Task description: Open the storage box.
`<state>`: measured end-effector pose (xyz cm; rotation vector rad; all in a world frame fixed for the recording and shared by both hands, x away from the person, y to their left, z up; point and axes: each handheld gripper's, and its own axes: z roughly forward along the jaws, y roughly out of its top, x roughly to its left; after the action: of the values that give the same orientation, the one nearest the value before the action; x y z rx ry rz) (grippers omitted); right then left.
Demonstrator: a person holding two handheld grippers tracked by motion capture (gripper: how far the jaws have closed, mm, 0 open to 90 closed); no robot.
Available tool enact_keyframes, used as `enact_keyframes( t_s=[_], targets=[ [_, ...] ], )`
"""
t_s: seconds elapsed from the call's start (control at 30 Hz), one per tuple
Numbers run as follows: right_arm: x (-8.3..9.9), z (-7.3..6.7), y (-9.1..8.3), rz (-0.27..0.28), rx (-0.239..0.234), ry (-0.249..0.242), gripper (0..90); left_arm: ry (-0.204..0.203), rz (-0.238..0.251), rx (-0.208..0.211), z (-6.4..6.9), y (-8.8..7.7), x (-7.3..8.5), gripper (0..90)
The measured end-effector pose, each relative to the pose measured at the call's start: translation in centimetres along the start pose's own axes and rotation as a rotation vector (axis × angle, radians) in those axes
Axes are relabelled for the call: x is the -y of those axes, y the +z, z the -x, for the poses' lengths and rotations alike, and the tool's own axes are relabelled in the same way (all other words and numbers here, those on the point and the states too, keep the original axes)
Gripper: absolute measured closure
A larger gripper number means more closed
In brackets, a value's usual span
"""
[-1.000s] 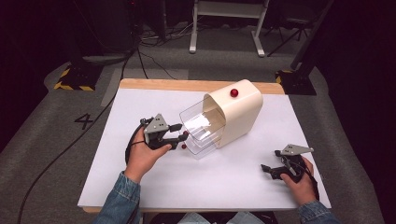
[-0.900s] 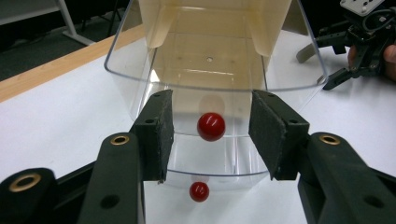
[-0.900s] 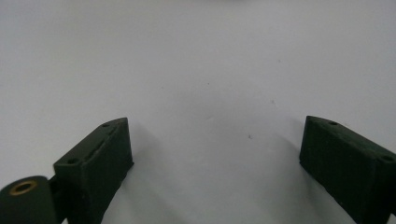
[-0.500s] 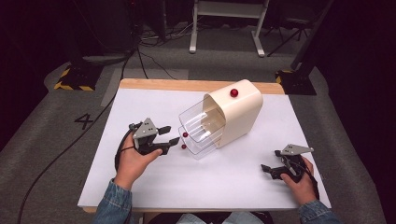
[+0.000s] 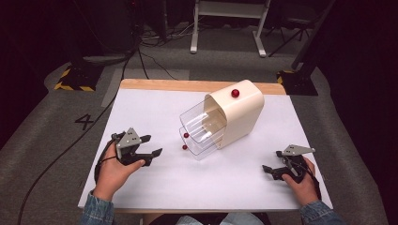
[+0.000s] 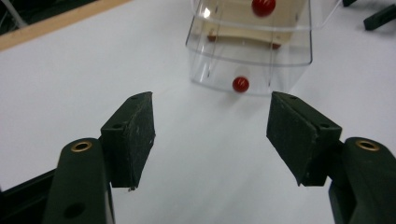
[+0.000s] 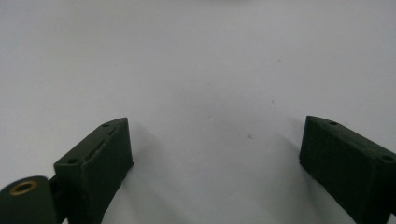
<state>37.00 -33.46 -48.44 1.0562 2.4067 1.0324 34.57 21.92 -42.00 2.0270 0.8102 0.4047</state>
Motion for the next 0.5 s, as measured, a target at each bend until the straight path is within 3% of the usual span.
enact_keyframes(
  t_s=[0.07,0.3,0.5],
  targets=[
    [0.0,0.0,0.0,0.000,0.000,0.000,9.5,-0.017,-0.032,0.001,-0.4,-0.1,0.8,30.5],
    [0.0,0.0,0.0,0.001,0.001,-0.001,9.5,-0.036,-0.157,-0.054,-2.1,-0.5,3.2,27.3],
    [0.0,0.0,0.0,0.002,0.001,-0.001,9.5,-0.067,-0.226,-0.042,-2.9,-0.3,4.6,24.0]
  ],
)
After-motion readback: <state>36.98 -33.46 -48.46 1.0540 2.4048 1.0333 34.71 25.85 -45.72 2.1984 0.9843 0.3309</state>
